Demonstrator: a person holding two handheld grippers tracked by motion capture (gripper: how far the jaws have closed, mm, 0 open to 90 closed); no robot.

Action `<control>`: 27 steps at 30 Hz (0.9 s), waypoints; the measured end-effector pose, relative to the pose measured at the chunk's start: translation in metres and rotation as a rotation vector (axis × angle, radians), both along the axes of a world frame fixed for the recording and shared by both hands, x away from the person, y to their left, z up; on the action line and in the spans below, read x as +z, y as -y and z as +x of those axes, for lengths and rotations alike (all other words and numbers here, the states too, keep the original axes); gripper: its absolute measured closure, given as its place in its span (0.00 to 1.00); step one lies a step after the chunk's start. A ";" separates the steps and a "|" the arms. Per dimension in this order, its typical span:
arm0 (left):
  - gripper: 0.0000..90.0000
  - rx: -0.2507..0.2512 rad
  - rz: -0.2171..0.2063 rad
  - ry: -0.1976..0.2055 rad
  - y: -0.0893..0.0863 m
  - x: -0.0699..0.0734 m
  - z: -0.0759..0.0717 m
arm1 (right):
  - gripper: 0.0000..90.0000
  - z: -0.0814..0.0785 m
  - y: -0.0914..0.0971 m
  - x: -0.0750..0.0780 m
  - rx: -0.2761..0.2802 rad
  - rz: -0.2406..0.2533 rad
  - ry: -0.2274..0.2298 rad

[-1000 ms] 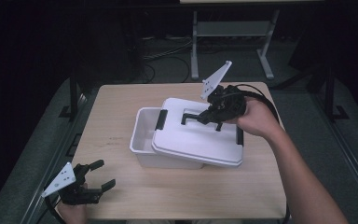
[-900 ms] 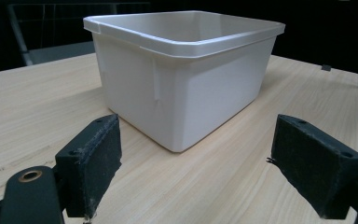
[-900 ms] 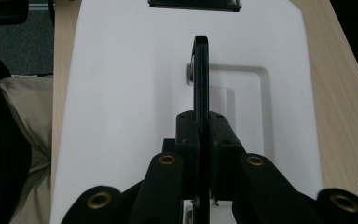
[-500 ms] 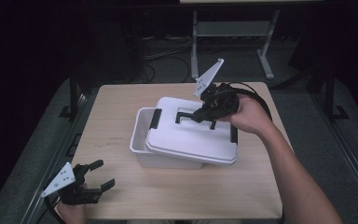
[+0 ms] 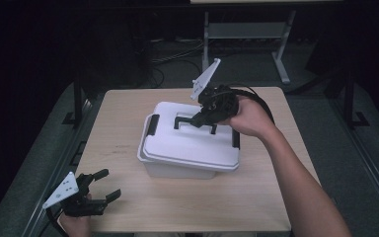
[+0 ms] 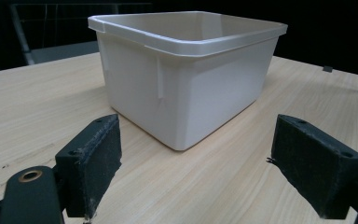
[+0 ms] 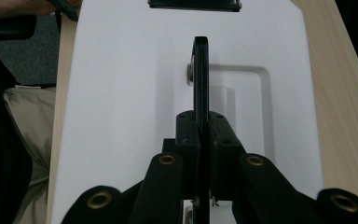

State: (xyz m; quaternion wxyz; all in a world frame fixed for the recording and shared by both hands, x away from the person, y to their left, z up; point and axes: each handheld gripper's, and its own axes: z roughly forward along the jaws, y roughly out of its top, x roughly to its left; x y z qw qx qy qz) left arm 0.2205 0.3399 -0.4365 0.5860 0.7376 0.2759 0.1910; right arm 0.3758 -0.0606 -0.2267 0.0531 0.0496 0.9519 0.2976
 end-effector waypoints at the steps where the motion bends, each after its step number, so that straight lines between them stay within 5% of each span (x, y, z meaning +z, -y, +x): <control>1: 0.17 0.001 0.001 0.002 0.000 0.000 0.000 | 0.93 0.001 -0.003 0.000 0.001 -0.001 0.000; 16: 0.17 -0.004 -0.008 0.002 -0.001 0.000 0.001 | 0.93 0.013 -0.033 -0.011 0.027 -0.010 -0.021; 27: 0.17 -0.008 -0.003 0.002 0.000 0.000 0.003 | 0.93 0.020 -0.038 -0.017 0.028 -0.027 -0.029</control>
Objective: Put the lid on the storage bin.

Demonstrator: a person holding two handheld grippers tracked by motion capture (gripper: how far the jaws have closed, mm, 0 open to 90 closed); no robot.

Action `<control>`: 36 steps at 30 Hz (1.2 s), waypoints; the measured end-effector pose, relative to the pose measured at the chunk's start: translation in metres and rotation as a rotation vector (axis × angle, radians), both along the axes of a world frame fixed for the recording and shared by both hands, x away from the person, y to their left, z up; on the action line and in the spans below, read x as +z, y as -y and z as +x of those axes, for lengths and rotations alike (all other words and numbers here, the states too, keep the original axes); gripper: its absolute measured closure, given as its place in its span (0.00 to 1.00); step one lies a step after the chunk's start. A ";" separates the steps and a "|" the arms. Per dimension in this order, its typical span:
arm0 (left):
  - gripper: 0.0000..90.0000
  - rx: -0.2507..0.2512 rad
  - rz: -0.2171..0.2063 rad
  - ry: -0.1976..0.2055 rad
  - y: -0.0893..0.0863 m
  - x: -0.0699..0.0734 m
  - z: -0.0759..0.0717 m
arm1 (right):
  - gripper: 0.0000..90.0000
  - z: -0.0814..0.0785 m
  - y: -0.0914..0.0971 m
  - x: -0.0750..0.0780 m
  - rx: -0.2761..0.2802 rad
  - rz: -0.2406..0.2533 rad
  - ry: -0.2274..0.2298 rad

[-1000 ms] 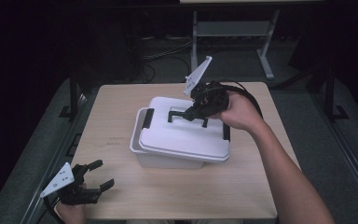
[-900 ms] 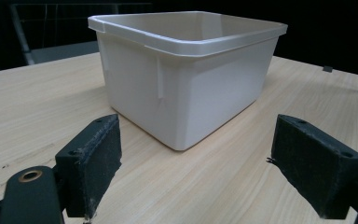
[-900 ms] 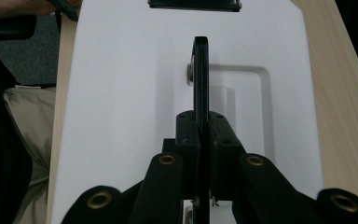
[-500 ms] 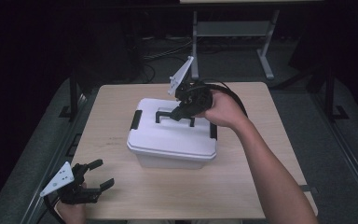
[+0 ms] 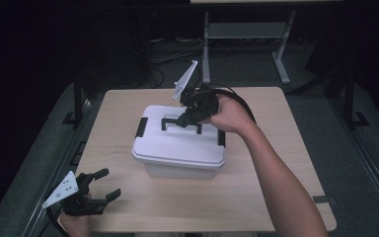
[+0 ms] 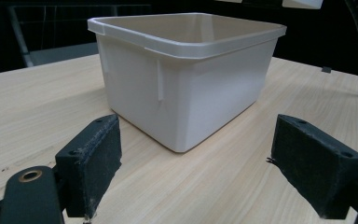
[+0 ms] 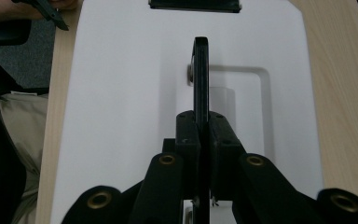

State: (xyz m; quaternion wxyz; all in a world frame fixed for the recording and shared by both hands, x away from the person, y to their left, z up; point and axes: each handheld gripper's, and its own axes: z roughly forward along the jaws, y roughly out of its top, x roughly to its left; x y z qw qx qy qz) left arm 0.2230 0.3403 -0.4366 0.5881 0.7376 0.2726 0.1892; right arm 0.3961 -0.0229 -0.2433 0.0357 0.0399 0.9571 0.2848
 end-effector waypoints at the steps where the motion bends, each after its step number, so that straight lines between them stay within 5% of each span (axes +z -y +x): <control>1: 0.17 -0.001 0.001 -0.004 0.000 0.000 0.000 | 0.93 0.001 0.000 -0.001 -0.005 -0.004 -0.003; 36: 0.17 0.005 0.000 -0.002 -0.001 0.001 0.000 | 0.93 0.032 -0.011 -0.031 0.007 -0.018 -0.046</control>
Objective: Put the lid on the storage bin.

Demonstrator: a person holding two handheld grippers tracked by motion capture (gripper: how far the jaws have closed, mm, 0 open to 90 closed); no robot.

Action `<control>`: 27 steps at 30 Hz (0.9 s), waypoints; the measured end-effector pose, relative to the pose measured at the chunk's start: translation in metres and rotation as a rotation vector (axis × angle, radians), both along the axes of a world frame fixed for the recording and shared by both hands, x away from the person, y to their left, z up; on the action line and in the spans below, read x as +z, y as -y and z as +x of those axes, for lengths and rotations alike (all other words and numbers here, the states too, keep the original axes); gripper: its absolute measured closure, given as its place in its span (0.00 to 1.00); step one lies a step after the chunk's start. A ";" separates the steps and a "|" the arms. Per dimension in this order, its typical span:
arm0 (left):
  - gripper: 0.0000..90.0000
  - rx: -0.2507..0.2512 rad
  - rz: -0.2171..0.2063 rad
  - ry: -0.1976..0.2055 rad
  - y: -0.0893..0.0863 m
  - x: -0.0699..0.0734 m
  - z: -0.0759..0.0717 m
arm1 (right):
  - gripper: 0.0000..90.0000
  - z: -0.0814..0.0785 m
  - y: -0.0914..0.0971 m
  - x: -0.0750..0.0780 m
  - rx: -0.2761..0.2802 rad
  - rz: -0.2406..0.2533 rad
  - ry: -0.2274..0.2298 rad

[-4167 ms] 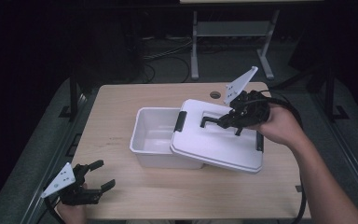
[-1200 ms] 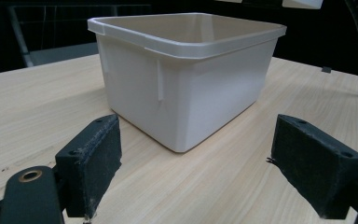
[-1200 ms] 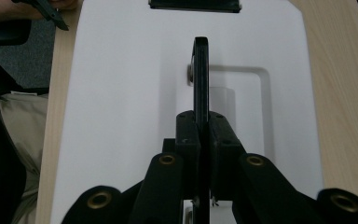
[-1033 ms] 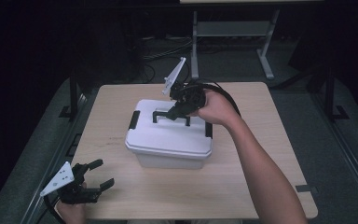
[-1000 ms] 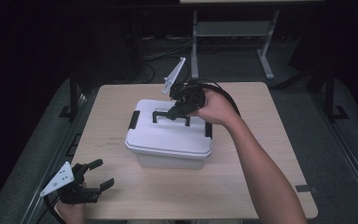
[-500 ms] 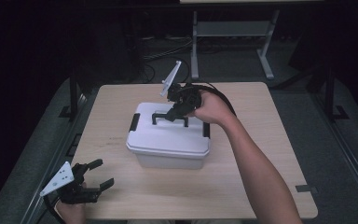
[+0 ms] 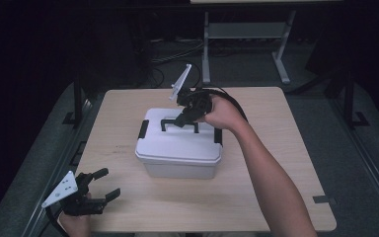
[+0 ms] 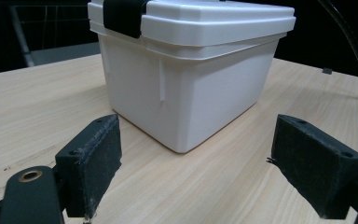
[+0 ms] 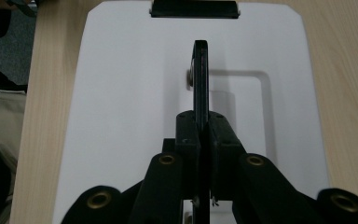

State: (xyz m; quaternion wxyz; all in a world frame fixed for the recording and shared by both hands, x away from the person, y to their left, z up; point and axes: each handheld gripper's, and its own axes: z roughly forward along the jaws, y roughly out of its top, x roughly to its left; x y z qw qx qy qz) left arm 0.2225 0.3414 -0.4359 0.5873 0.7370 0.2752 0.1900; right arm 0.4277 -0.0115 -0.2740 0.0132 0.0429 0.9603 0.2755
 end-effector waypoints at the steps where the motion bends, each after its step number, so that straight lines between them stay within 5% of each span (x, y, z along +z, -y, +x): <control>1: 0.17 -0.001 0.000 -0.001 0.000 0.000 0.000 | 0.93 0.000 0.000 0.000 0.000 0.004 -0.001; 27: 0.17 0.003 -0.006 0.002 0.000 0.000 -0.001 | 0.92 0.003 0.002 -0.013 0.000 0.025 -0.026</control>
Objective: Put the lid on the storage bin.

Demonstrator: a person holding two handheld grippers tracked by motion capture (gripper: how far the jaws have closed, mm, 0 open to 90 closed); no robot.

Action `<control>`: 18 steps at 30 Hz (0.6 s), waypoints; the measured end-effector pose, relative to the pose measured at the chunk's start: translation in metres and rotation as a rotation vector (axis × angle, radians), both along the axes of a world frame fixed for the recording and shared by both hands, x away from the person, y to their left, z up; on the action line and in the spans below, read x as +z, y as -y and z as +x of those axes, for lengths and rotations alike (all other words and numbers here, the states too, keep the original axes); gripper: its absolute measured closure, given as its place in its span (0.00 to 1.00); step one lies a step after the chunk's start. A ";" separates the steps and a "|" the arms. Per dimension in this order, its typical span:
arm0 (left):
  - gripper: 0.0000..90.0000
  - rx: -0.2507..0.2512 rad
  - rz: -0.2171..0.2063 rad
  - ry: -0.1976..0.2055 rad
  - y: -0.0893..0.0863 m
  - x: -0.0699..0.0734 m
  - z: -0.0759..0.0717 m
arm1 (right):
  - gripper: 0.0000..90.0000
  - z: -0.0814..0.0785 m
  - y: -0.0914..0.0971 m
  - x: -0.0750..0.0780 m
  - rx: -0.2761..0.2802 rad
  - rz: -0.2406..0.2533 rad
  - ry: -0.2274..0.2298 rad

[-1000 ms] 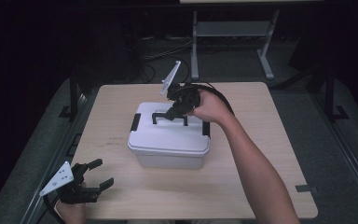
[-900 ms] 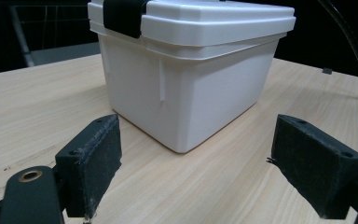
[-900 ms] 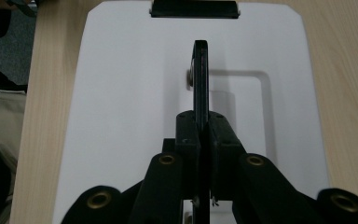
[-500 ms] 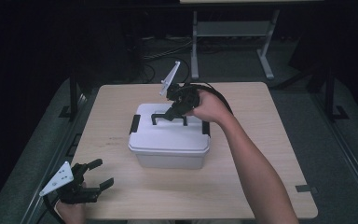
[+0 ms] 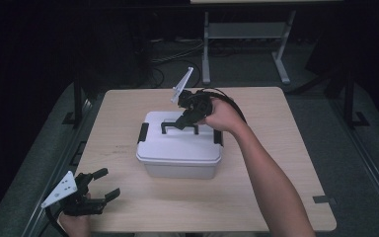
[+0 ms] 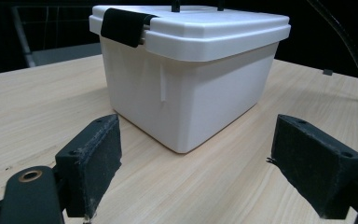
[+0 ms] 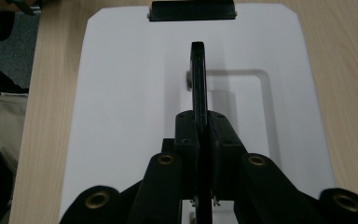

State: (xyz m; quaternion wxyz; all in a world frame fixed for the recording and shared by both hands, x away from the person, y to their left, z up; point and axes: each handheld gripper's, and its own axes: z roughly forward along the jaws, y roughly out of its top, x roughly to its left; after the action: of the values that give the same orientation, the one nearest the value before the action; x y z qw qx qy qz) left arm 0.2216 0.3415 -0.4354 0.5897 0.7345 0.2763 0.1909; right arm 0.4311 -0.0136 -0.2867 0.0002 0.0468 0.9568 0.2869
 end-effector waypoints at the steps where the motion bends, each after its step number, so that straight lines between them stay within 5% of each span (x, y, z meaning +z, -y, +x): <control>1: 0.17 0.000 0.001 0.000 0.000 0.000 0.000 | 0.92 0.000 0.000 0.000 -0.001 0.001 0.000; 18: 0.17 -0.001 0.004 0.001 0.001 0.001 0.000 | 0.84 -0.010 0.010 0.002 -0.010 0.048 -0.028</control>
State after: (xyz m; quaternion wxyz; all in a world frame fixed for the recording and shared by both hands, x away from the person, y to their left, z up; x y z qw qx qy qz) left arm 0.2216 0.3400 -0.4345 0.5886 0.7355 0.2752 0.1917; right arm 0.4215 -0.0233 -0.2848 -0.0127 0.0555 0.9493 0.3091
